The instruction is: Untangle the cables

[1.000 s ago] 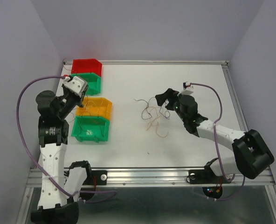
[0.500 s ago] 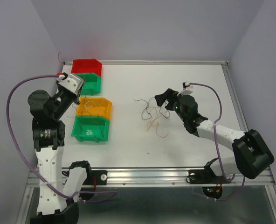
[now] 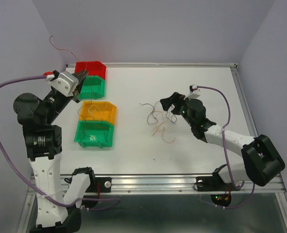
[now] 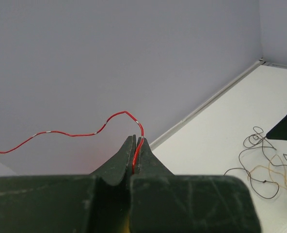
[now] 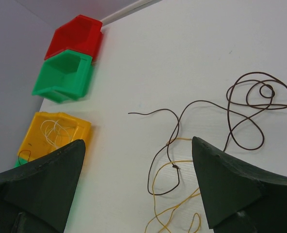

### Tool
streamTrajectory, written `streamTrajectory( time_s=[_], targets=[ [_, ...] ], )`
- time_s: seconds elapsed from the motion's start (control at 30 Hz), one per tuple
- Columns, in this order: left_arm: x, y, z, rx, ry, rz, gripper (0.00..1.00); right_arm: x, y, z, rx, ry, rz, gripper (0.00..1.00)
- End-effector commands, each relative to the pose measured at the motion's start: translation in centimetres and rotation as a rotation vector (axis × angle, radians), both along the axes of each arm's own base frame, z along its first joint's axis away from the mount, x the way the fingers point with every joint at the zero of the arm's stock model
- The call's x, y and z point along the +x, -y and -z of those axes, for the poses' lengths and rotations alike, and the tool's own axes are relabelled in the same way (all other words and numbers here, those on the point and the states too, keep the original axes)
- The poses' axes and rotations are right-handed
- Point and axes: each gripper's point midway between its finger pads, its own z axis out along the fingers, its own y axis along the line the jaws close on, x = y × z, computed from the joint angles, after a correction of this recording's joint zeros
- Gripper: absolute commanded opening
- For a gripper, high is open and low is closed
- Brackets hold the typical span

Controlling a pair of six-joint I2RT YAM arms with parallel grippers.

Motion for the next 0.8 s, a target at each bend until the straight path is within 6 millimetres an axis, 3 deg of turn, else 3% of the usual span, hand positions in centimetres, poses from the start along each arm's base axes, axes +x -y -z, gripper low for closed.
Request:
streamTrajectory(
  time_s=[0.0, 0.27, 0.47, 0.6, 0.7, 0.77],
  targets=[
    [0.5, 1.1, -1.9, -0.062, 0.009, 0.084, 0.0, -0.2, -0.3, -0.8, 0.022, 0.04, -0.019, 0.95],
    [0.9, 2.5, 0.7, -0.107, -0.039, 0.191, 0.0, -0.3, -0.4, -0.9, 0.025, 0.044, -0.027, 0.95],
    [1.8, 2.6, 5.0, -0.104, -0.115, 0.202, 0.0, -0.3, -0.4, -0.9, 0.027, 0.043, -0.027, 0.95],
    [2.0, 2.5, 8.8, -0.077, -0.185, 0.195, 0.0, -0.4, -0.4, -1.1, 0.031, 0.046, -0.028, 0.95],
    [1.9, 2.5, 10.8, -0.068, -0.212, 0.192, 0.0, -0.4, -0.4, -1.0, 0.03, 0.045, -0.026, 0.95],
    [1.6, 2.5, 10.9, -0.053, -0.196, 0.19, 0.0, -0.4, -0.5, -0.9, 0.029, 0.043, -0.031, 0.95]
  ],
)
